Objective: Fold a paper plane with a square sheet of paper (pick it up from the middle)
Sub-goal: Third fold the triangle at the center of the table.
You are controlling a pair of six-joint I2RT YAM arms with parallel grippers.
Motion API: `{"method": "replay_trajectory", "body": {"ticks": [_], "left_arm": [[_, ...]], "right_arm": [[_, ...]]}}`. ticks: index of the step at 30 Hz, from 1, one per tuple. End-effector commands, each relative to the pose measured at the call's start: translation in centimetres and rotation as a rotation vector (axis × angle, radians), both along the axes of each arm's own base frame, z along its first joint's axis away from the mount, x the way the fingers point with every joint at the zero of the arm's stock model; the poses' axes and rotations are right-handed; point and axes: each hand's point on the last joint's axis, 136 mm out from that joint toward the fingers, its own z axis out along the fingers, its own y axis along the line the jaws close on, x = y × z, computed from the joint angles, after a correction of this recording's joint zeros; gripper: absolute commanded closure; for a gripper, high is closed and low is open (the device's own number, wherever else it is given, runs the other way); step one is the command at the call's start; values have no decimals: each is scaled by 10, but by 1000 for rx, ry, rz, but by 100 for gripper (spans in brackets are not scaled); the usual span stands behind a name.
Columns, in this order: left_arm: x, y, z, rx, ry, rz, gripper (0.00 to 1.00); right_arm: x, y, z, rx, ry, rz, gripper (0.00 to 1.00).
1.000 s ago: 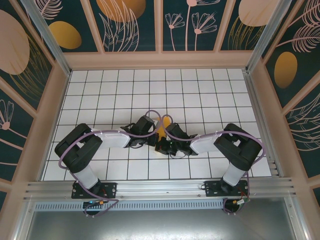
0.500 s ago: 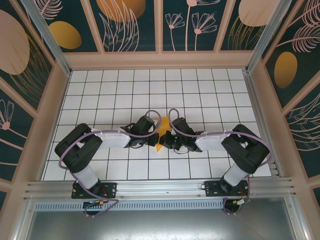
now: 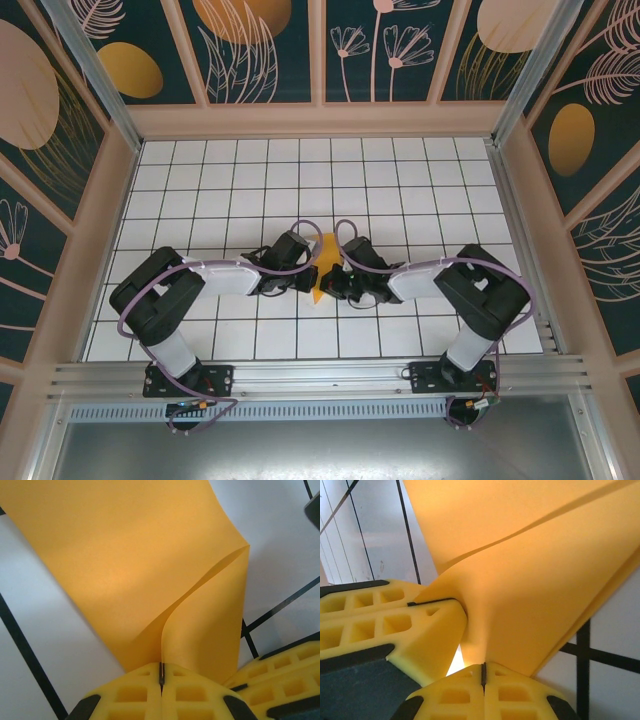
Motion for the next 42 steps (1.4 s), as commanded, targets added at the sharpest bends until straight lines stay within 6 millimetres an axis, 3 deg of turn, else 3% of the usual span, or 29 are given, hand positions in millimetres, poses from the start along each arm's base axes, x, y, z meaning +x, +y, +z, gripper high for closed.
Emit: {"method": "replay_trajectory", "body": {"ticks": [1,4,7,15,21,23,28,36,38,42], "left_arm": [[-18,19,-31,103,88,-5,95],[-18,18,-32,104,89,-6,96],[-18,19,-32,106,90,-6,95],[-17,19,-32,108,88,-7,95],[-18,19,-33,111,89,-5,95],[-18,19,-33,113,89,-4,95],[-17,20,-31,113,85,-2,95],[-17,20,-31,114,84,-3,95],[-17,21,-31,115,84,-2,95],[-18,21,-32,116,85,-3,95]], "right_arm": [[18,-7,24,14,-77,-29,100],[31,-12,32,31,-105,-46,100],[35,-12,27,39,-96,-42,100],[30,-27,-14,-72,-13,-83,100],[53,-17,29,-34,-113,-55,100],[62,-21,34,-15,-121,-70,100],[70,-24,28,13,-118,-77,100],[60,-42,-18,-69,-20,-118,100],[61,-41,-15,-60,-24,-117,100],[71,-38,11,-25,-82,-113,100]]}}
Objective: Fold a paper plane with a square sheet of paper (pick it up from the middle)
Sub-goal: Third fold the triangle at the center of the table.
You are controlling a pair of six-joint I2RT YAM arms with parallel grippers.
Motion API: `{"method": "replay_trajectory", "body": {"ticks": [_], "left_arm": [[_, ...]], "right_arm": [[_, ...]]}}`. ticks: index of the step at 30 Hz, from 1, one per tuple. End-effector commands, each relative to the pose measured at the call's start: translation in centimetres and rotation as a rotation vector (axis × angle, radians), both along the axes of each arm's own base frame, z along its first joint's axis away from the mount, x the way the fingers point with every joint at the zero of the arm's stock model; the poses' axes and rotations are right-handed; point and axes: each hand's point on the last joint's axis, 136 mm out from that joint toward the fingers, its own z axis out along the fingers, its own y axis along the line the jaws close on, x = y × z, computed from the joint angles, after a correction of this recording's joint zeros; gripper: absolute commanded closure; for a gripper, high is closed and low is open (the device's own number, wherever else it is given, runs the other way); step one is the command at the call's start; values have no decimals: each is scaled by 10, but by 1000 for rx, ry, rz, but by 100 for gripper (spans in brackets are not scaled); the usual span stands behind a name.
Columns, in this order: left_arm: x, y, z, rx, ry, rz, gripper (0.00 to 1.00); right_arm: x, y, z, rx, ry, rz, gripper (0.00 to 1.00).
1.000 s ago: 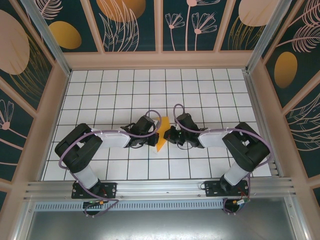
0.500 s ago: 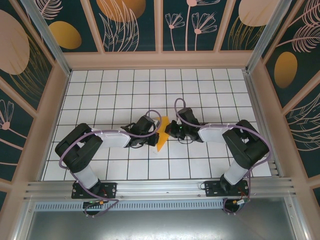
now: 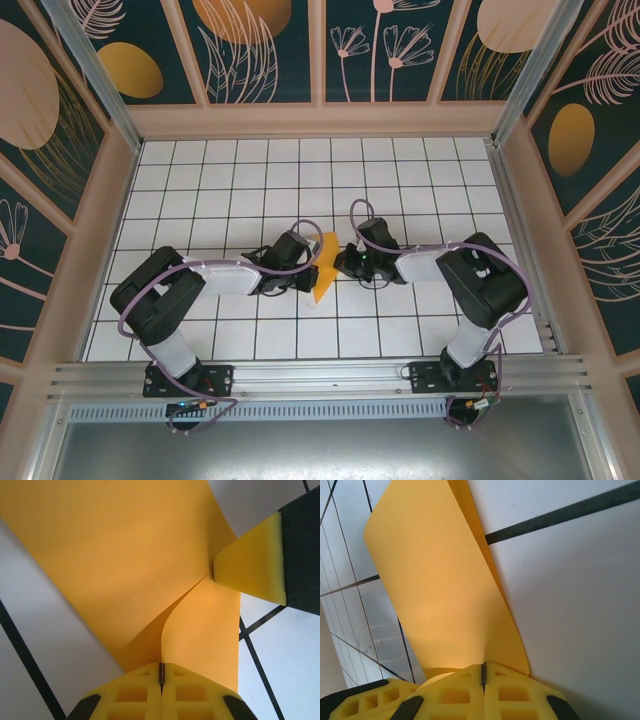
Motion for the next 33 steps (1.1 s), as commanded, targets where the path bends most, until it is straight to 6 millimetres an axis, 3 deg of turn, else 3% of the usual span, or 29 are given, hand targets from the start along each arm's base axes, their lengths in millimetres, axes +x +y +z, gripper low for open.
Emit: {"method": "replay_trajectory", "body": {"ticks": [1,5,12,19,21,24,28,30,33], "left_arm": [[-18,21,-31,115,86,-4,95],[-18,21,-31,115,85,-5,95],[-18,21,-31,115,83,-4,95],[-18,21,-30,115,81,-4,95],[-18,21,-30,113,81,-3,95],[-19,20,-28,107,80,-8,94],[-18,19,-25,100,76,-11,93],[-18,19,-24,95,74,-9,92],[-14,14,-5,58,42,-9,90]], "right_arm": [[9,-1,20,22,-52,2,100],[20,-4,32,61,-83,-6,99],[9,-6,4,65,-16,-2,99],[5,-26,-20,-78,36,-53,99],[7,-23,-12,-63,14,-40,99],[16,-13,16,-8,-60,-20,99],[22,10,41,84,-119,55,100],[21,21,38,101,-110,88,100],[16,27,17,51,-60,96,100]]}}
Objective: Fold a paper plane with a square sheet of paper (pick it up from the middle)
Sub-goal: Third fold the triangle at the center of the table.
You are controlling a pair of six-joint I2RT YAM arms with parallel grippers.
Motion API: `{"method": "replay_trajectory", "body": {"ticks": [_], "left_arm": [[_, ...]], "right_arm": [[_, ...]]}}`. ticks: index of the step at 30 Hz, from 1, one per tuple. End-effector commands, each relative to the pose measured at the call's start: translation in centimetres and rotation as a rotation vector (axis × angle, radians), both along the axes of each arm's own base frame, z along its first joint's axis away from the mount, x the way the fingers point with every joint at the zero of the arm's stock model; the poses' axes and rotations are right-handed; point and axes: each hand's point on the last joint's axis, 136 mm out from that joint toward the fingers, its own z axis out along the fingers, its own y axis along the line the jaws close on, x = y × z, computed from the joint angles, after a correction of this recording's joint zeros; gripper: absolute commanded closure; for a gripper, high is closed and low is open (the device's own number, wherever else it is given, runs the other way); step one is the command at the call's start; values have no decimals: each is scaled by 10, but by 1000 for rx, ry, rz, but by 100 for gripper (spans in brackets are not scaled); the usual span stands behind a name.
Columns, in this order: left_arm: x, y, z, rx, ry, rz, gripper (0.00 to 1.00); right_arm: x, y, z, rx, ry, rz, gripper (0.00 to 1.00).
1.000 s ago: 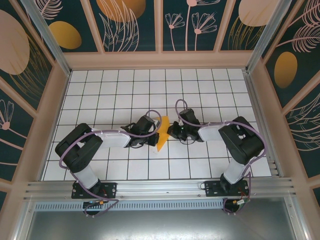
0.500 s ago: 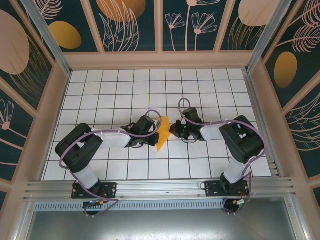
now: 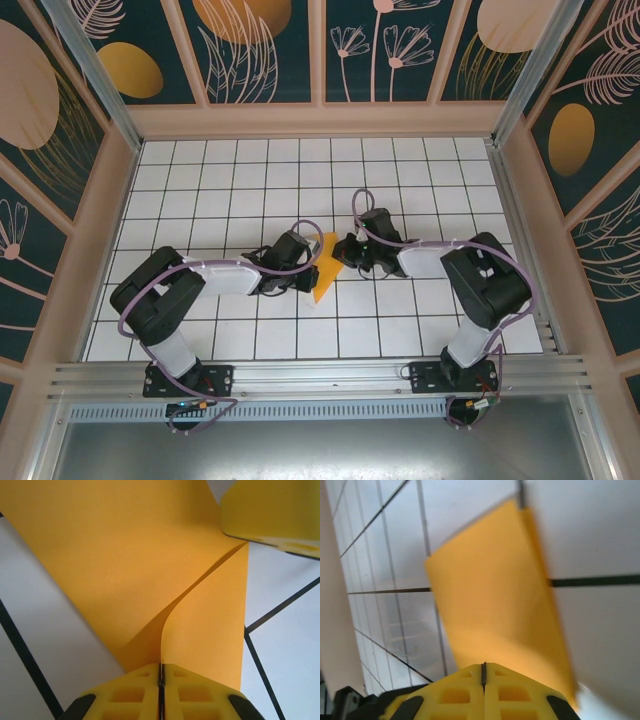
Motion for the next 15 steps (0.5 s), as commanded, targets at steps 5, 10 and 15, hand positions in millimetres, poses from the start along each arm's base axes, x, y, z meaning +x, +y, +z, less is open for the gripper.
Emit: {"method": "replay_trajectory", "body": {"ticks": [5,10,15], "left_arm": [[-8,13,20,25,-6,13,80],[-2,29,43,42,-70,90,68],[-1,38,69,28,-116,131,72]], "right_arm": [[-10,14,-35,-71,61,30,100],[-18,9,-39,-109,91,-28,100],[-33,-2,-40,-158,146,-174,100]]}}
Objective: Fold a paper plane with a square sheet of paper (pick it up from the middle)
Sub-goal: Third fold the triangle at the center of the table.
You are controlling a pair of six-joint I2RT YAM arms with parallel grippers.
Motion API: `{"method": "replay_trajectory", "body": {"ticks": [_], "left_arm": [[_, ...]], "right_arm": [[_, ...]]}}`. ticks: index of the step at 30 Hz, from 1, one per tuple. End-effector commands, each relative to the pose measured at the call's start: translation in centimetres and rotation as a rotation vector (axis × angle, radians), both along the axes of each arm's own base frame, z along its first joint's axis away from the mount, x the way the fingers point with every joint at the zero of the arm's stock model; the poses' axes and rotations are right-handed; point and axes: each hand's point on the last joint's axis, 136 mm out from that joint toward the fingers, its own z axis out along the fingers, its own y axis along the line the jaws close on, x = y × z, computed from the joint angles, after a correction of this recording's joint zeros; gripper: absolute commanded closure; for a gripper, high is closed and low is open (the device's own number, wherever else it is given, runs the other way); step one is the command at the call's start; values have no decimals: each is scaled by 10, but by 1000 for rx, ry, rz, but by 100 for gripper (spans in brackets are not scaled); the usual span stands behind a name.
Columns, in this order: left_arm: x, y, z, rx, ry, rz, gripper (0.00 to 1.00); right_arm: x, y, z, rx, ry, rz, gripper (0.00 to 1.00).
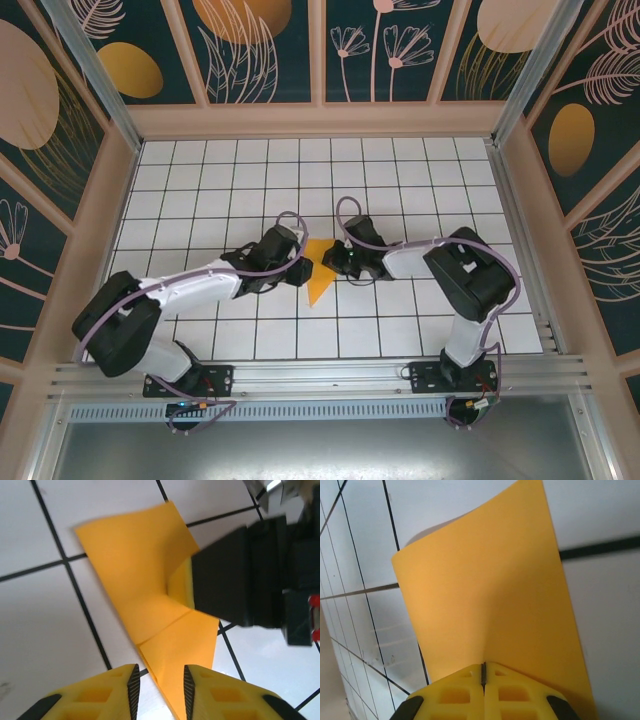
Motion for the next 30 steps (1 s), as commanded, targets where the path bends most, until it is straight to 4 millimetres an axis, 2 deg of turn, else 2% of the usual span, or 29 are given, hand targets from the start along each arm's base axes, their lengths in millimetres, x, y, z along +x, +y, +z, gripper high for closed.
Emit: {"method": "replay_trajectory", "body": {"ticks": [1,3,5,8,13,16,20,25,27,30], "left_arm": [[-7,8,12,-12,-6,22,75],[-15,-5,24,-112,6,-26,77],[-20,-15,27,-180,29,-51,80],[-25,-28,22,-252,79,-72,85],[-27,-45,9,-332,153,-78,90],[-21,-42,-5,-300,169,-30,93],[-23,-41,-13,-283,185,-29,93],[-23,-36,-28,-234,200,-19,94],[-21,-34,-33,-214,200,-9,94],[-18,-31,-39,-180,201,6,95]], "right_arm": [[-19,-21,-12,-92,85,-147,100],[-24,-27,-11,-119,98,-212,100],[-25,-25,-3,-110,75,-230,100],[-21,-20,11,-71,37,-220,100],[-15,-9,50,20,-60,-158,95],[-18,-21,55,0,-66,-171,93],[-29,-46,49,-36,-60,-193,89],[-49,-66,48,2,-76,-185,65],[-53,-68,49,30,-82,-166,60],[-55,-58,54,99,-92,-115,56]]}}
